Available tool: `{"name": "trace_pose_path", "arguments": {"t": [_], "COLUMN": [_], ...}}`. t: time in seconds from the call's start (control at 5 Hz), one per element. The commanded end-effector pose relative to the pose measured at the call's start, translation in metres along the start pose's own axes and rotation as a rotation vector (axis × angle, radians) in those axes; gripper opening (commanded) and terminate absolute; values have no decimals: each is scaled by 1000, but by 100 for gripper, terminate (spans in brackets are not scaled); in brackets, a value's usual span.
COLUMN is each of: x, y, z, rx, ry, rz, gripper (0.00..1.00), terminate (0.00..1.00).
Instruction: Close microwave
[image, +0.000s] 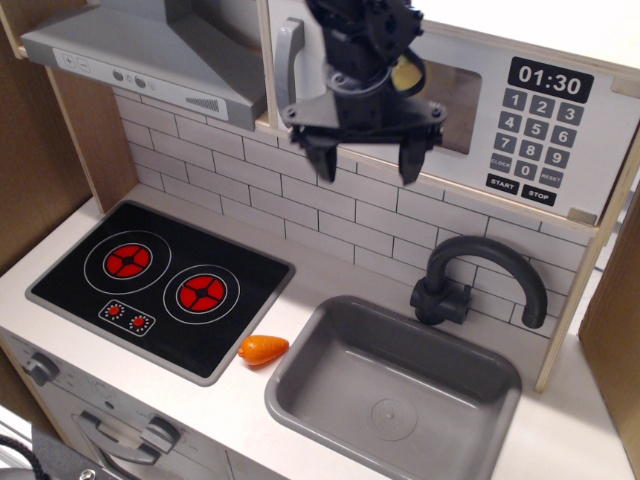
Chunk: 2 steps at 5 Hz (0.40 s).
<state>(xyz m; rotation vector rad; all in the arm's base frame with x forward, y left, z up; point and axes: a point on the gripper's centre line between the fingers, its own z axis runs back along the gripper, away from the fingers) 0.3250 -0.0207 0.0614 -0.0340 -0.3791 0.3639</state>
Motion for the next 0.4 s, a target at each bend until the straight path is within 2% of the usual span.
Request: {"name": "trace_pose_path", "arguments": {"t": [0.0, 0.2], "x": [-14, -14], "y": [-8, -8], "z": [30, 30], "rx": [-19, -19], "ry": [23, 23], "rz": [-23, -23], "gripper": [100, 100], "terminate": [0, 100]}}
